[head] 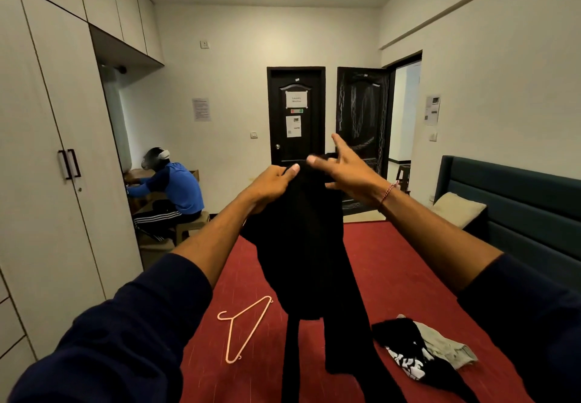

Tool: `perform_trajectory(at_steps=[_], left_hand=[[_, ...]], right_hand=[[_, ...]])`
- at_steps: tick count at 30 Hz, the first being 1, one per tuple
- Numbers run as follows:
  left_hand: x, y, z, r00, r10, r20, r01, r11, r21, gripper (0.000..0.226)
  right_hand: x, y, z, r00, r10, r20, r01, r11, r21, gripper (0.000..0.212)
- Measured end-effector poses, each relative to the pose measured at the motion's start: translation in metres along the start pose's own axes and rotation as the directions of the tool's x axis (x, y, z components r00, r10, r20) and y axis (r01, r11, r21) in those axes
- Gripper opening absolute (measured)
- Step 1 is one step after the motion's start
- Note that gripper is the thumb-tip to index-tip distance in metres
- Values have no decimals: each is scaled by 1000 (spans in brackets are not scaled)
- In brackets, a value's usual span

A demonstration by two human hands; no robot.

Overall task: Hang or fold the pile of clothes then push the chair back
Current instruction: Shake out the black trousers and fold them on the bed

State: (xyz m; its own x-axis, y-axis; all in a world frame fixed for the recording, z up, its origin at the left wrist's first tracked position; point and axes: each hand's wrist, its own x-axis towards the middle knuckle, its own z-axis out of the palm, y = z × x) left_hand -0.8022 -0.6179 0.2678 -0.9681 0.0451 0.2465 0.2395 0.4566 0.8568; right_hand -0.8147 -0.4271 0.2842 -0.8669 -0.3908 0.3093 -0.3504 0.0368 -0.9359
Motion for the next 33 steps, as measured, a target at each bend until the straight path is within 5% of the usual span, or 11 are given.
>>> perform_trajectory(at_steps=[5,7,9,11,13,16,19,22,25,29,33], left_hand=[[16,20,8,965,-134,-225,84,972,-218,41],[22,25,7,953,-181,-245,96,942,-323,39],[25,29,4,945,-175,-278,72,936,-343,43],[29,30,-1,943,-120,-309,44,969,-243,49],[34,28,-5,945,-67,-320,34,994,-107,48],[40,17,-12,968,-79,-237,86,996,22,49],[27,15,-11,995,-29,-98,37,996,81,64],[14,14,-5,998,30,60,-28,999,-24,82],[4,16,0,991,65,116,-71,996,45,93],[3,14,-3,969,15,246,-46,992,122,94],[-1,13,1,909,-5,418,-20,998,55,45]], right_hand=[[-18,17,6,977,-23,211,111,903,-415,133],[-18,29,5,973,89,213,24,878,-477,111],[-19,35,3,959,178,222,-56,882,-468,49],[-23,37,1,960,192,202,-99,912,-398,13],[-27,31,1,976,138,166,-62,916,-397,24],[-21,26,7,997,-44,58,72,728,-682,37],[-6,26,9,970,-241,-35,129,631,-765,35],[10,16,8,954,-254,-162,102,778,-620,35],[22,15,8,957,0,-289,-72,969,-238,42],[23,18,4,948,267,-171,-245,959,141,35],[26,17,0,944,325,-55,-275,869,410,52]])
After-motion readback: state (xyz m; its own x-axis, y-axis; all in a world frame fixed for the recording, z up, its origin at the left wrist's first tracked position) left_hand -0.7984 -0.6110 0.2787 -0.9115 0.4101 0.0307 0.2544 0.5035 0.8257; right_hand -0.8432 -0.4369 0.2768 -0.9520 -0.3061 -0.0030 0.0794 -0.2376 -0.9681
